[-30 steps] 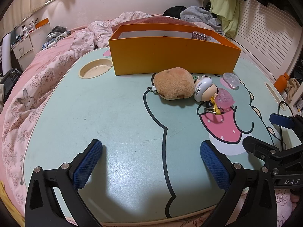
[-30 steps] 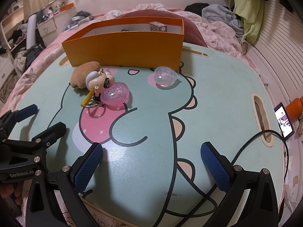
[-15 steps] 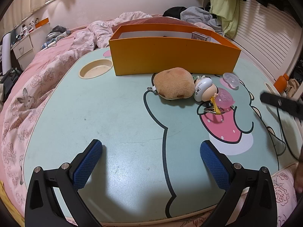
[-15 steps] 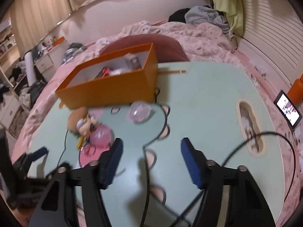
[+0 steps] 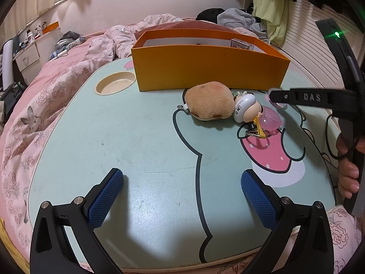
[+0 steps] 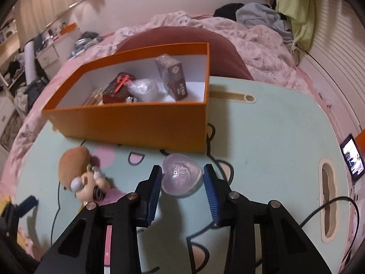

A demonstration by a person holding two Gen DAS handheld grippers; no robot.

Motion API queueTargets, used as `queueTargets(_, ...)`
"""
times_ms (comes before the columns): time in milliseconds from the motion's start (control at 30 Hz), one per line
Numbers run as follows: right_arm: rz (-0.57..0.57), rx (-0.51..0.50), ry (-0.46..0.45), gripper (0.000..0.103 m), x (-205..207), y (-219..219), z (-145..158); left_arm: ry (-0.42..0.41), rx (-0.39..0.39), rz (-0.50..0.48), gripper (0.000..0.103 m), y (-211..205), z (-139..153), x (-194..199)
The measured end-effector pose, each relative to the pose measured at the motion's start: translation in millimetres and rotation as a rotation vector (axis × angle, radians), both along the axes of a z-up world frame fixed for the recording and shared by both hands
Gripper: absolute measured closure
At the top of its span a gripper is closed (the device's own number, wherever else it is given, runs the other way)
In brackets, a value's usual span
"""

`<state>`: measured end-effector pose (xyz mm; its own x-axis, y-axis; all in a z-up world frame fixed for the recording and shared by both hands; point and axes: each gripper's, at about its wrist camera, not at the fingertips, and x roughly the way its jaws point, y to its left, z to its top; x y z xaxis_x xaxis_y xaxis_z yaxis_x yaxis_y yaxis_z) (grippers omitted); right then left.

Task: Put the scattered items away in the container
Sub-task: 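Grasp the clear plastic dome with the right gripper while the left gripper grasps the brown plush bun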

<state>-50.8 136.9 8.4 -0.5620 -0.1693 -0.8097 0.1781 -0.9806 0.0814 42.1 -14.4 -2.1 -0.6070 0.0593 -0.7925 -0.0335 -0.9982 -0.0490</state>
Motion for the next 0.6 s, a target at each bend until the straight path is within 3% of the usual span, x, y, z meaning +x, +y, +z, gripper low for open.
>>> queueTargets(100, -0.003, -0.035, 0.018, 0.067, 13, 9, 1, -0.004, 0.034, -0.018, 0.000, -2, 3, 0)
queueTargets(367, -0.016, -0.151, 0.072, 0.067, 38, 28, 17, 0.014, 0.274, 0.015, 0.000, -27, 30, -39)
queueTargets(567, -0.020, -0.172, 0.058, 0.067, 41, 31, 14, -0.048, 0.264, 0.008, 0.014, -15, 24, -83)
queueTargets(600, -0.022, -0.174, 0.058, 0.067, 42, 31, 14, -0.069, 0.250, 0.006, 0.023, -11, 20, -88)
